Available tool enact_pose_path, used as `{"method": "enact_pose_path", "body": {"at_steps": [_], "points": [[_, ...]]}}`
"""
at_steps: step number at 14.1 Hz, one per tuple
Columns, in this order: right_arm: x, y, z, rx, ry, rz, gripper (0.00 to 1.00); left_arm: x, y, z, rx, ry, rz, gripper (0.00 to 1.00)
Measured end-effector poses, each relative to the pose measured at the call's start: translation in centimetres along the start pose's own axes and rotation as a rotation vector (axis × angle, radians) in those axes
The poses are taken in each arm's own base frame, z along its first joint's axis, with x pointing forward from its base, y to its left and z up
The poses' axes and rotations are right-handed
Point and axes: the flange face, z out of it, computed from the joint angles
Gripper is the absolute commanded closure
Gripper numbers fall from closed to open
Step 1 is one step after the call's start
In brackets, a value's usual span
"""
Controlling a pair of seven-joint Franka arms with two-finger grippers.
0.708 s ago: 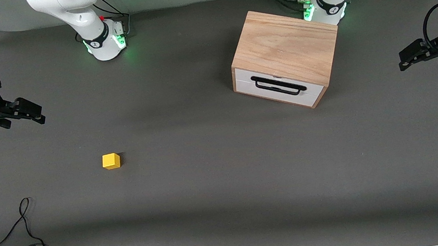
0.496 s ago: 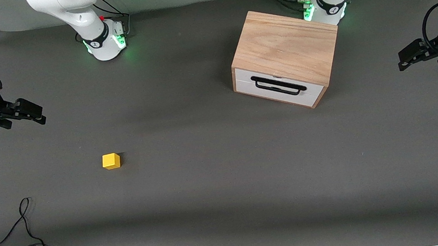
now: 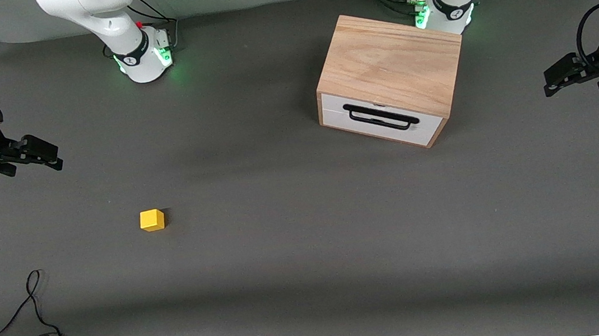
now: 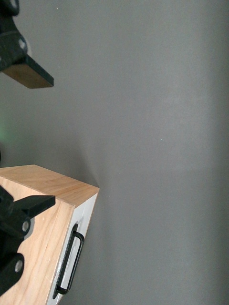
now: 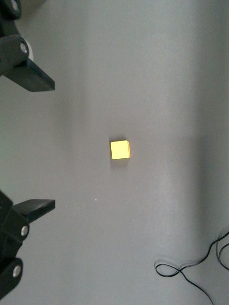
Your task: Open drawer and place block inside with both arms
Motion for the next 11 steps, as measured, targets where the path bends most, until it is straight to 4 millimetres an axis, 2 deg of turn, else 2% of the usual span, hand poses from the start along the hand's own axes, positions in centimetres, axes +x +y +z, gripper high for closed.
{"method": "enact_pose_path", "body": {"at_steps": [4,6,8,11], "points": [[0.0,0.2,0.0,0.0,-0.001,0.004,0.0,0.1,0.3,0.4,0.0,-0.009,-0.004,0.0],[0.0,0.4,0.1,0.0,-0.004,0.007,0.0,0.1,1.7,0.6,0.001,-0.012,-0.051,0.0],[0.1,0.6,0.4,0.0,-0.011,0.011,0.0,0.1,5.0,0.8,0.004,-0.016,-0.139,0.0],[0.0,0.7,0.8,-0.001,-0.019,0.012,0.0,-0.6,12.4,1.6,0.016,-0.025,-0.276,0.0]]}}
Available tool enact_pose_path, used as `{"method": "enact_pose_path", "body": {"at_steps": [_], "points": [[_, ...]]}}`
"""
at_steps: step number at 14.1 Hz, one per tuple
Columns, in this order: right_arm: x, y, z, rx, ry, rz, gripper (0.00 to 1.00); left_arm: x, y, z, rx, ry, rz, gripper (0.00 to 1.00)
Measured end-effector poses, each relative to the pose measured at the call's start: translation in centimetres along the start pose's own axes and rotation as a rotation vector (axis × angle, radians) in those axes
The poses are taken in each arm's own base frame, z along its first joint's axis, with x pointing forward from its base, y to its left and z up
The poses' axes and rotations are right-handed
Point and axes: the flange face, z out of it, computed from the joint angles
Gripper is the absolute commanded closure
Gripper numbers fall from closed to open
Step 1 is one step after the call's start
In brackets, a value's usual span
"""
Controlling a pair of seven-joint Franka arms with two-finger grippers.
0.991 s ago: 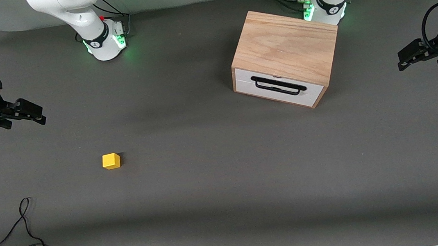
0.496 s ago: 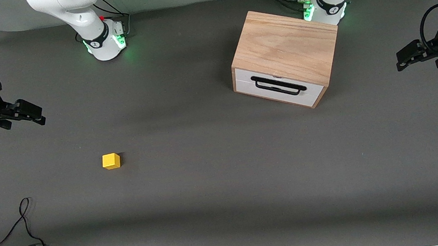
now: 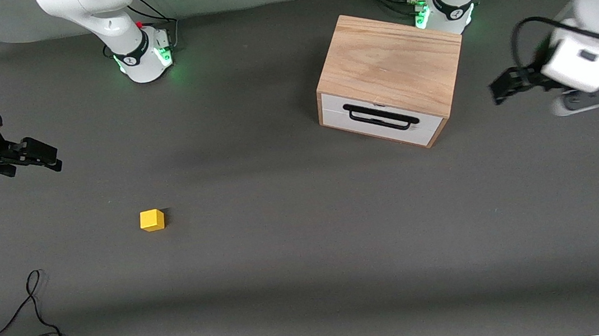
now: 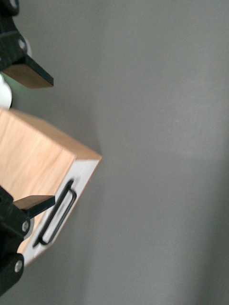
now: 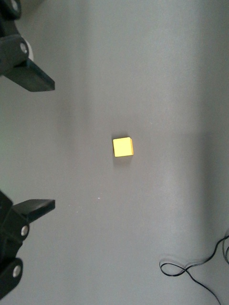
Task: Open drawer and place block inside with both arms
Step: 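Move the left gripper down to the black drawer handle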
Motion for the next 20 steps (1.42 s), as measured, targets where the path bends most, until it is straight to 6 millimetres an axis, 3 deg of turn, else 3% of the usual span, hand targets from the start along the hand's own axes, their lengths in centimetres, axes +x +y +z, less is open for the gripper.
{"method": "enact_pose_path", "body": {"at_steps": [5,9,11,20], "points": [[0.0,0.2,0.1,0.0,-0.002,0.003,0.0,-3.7,10.2,2.7,-0.006,0.011,-0.353,0.0],[0.0,0.2,0.1,0.0,-0.003,0.003,0.0,-6.2,15.5,4.6,-0.015,0.015,-0.658,0.0],[0.0,0.2,0.3,0.0,-0.006,0.003,0.0,-7.0,16.5,4.9,-0.01,0.012,-0.749,0.0],[0.0,0.2,0.8,-0.001,-0.016,0.003,0.0,-8.6,17.1,6.4,0.073,-0.074,-0.872,0.0]]}}
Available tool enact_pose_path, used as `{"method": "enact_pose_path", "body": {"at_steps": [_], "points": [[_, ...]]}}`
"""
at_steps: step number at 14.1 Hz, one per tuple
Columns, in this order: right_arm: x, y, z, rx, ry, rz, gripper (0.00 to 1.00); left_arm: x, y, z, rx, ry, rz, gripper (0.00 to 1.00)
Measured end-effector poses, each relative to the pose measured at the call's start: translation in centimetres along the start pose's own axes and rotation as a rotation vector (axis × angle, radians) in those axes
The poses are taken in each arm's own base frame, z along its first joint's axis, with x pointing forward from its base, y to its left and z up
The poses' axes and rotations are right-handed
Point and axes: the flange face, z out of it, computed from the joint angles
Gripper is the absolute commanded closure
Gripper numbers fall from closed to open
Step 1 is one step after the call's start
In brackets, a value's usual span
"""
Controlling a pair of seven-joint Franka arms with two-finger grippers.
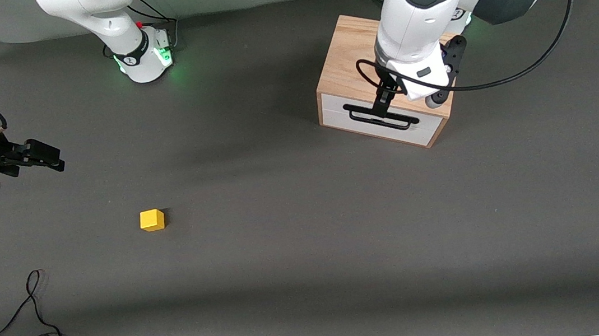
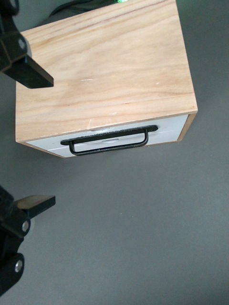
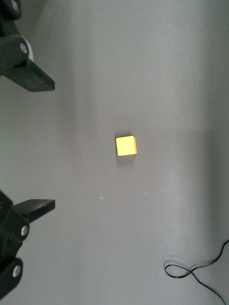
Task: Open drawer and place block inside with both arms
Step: 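Move the left gripper down to the black drawer handle, then pull the drawer open with the left gripper while the right gripper approaches the cube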
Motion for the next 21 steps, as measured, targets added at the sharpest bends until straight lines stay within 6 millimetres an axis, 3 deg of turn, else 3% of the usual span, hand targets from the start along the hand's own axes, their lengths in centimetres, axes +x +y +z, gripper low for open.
{"method": "enact_pose_path", "body": {"at_steps": [4,10,14,21], "points": [[0.3,0.0,1.7,0.0,0.004,0.0,0.0,0.4,1.4,2.9,0.006,-0.002,-0.015,0.0],[0.7,-0.1,6.0,0.001,0.009,-0.002,0.0,1.1,3.5,11.0,0.034,0.008,-0.026,0.0],[0.8,-0.2,6.4,0.001,0.014,-0.002,0.0,1.5,4.0,14.8,0.044,0.016,-0.029,0.0],[0.7,-0.3,7.0,0.001,0.011,-0.004,0.0,1.9,4.6,19.6,0.075,0.028,-0.055,0.0]]}}
